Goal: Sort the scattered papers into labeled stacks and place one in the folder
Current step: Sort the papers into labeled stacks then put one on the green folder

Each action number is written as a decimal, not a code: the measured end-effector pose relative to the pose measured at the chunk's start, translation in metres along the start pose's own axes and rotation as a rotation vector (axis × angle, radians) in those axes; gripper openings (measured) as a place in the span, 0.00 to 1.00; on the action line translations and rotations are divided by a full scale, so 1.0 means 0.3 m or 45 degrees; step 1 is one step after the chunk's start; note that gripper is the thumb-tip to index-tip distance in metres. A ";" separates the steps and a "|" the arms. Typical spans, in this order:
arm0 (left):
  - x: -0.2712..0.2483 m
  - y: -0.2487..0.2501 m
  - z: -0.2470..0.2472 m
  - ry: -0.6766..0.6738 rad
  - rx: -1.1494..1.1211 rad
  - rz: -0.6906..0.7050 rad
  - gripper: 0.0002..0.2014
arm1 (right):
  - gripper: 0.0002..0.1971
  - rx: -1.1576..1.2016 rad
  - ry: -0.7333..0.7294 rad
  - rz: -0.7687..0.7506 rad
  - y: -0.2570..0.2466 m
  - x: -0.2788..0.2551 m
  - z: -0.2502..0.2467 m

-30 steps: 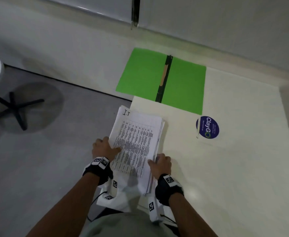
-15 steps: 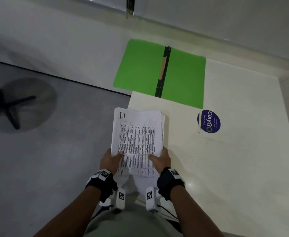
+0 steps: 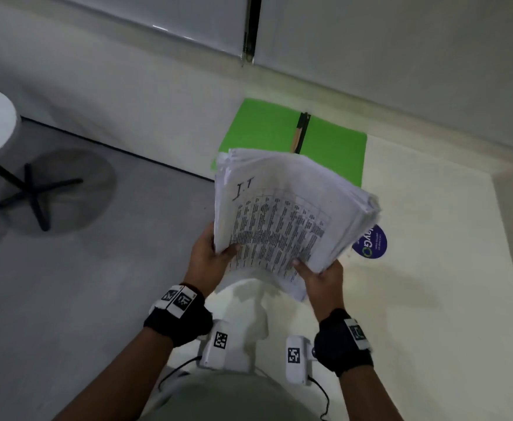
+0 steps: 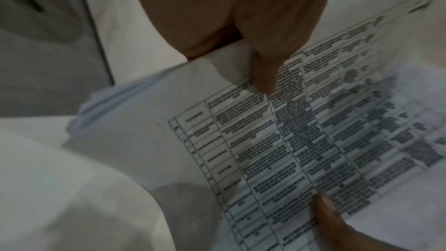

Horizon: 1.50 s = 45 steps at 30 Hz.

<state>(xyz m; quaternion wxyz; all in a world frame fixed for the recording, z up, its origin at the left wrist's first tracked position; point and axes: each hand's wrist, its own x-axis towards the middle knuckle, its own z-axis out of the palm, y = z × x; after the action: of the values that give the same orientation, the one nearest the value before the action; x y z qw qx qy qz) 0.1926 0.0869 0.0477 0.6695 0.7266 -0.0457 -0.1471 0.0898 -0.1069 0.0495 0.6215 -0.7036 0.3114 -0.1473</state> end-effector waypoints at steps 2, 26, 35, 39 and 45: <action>-0.003 0.074 0.034 -0.028 -0.035 0.070 0.17 | 0.17 0.045 0.006 -0.085 -0.039 -0.004 -0.063; -0.006 0.301 0.247 0.113 -0.204 0.224 0.12 | 0.43 0.126 -0.093 0.135 -0.114 0.083 -0.252; 0.058 0.560 0.152 -0.207 1.070 0.468 0.19 | 0.10 -0.628 -0.175 -0.446 -0.373 0.187 -0.266; 0.036 0.557 0.235 -0.208 1.090 0.417 0.16 | 0.14 -1.040 -0.403 -0.696 -0.490 0.204 -0.259; 0.059 0.429 0.085 -0.048 0.604 0.229 0.18 | 0.21 -0.819 -0.438 -0.393 -0.445 0.256 -0.427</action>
<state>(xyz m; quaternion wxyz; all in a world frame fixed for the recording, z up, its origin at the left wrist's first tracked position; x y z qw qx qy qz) 0.2193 0.0451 0.1704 0.4899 0.8535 -0.1560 -0.0857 0.1062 -0.2503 0.1883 0.3831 -0.9153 0.1236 -0.0138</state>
